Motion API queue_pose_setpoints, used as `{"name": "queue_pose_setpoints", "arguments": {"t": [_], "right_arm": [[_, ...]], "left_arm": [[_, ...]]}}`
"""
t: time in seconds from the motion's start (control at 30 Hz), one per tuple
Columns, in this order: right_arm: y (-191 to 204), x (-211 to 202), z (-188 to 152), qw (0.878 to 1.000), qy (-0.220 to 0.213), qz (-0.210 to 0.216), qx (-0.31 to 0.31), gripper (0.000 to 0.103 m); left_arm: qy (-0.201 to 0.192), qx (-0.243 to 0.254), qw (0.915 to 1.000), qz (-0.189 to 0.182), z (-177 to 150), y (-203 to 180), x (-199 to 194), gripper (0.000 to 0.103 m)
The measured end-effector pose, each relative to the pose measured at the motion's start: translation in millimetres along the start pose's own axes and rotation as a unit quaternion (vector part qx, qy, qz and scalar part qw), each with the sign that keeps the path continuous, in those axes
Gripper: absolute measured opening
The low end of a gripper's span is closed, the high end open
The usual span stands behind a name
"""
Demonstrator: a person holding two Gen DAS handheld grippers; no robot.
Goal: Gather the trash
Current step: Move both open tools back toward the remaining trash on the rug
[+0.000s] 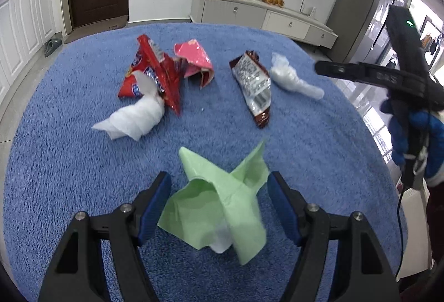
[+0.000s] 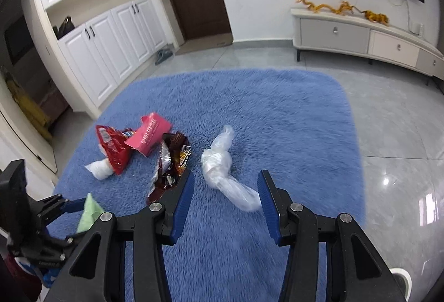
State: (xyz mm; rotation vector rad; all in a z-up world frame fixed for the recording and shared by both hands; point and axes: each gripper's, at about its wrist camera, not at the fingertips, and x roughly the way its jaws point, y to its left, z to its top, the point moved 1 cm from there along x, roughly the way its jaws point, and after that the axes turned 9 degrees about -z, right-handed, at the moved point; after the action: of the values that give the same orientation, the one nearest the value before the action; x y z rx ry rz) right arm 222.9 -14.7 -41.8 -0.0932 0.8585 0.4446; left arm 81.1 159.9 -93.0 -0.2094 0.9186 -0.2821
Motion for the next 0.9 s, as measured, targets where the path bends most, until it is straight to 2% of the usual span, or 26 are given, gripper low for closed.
{"name": "queue_pose_setpoints", "arguments": {"t": [0.13, 0.3, 0.33, 0.4, 0.47, 0.5, 0.67, 0.9], "right_arm": [[3.6, 29.2, 1.9, 1.000, 0.018, -0.003, -0.007, 0.047], [5.3, 47.3, 3.5, 0.999, 0.026, -0.005, -0.018, 0.047], [6.7, 49.6, 3.9, 0.999, 0.025, -0.007, -0.024, 0.045], [8.8, 53.2, 4.0, 0.999, 0.027, -0.009, -0.034, 0.037], [9.4, 52.9, 2.6, 0.999, 0.027, -0.007, -0.038, 0.025], [9.3, 53.1, 3.3, 0.999, 0.025, -0.005, -0.038, 0.023], [8.9, 36.6, -1.4, 0.999, 0.010, 0.001, -0.039, 0.022], [-0.4, -17.1, -27.6, 0.999, -0.024, 0.030, -0.019, 0.022]], "left_arm": [[0.000, -0.006, 1.0000, -0.004, -1.7, 2.0, 2.9, 0.069], [-0.005, -0.011, 0.9999, -0.003, -4.2, 1.6, 5.6, 0.049], [-0.005, -0.013, 0.9999, -0.004, -3.8, 1.8, 4.6, 0.048], [-0.009, -0.019, 0.9998, -0.009, -3.3, 1.0, 3.5, 0.041], [-0.012, -0.022, 0.9996, -0.010, -3.7, 0.8, 0.7, 0.037], [-0.014, -0.023, 0.9996, -0.010, -3.5, 0.0, -0.6, 0.035], [-0.024, -0.025, 0.9994, -0.007, -2.8, -5.8, -11.8, 0.033], [-0.042, -0.018, 0.9990, 0.002, 0.6, -23.2, -34.0, 0.032]]}}
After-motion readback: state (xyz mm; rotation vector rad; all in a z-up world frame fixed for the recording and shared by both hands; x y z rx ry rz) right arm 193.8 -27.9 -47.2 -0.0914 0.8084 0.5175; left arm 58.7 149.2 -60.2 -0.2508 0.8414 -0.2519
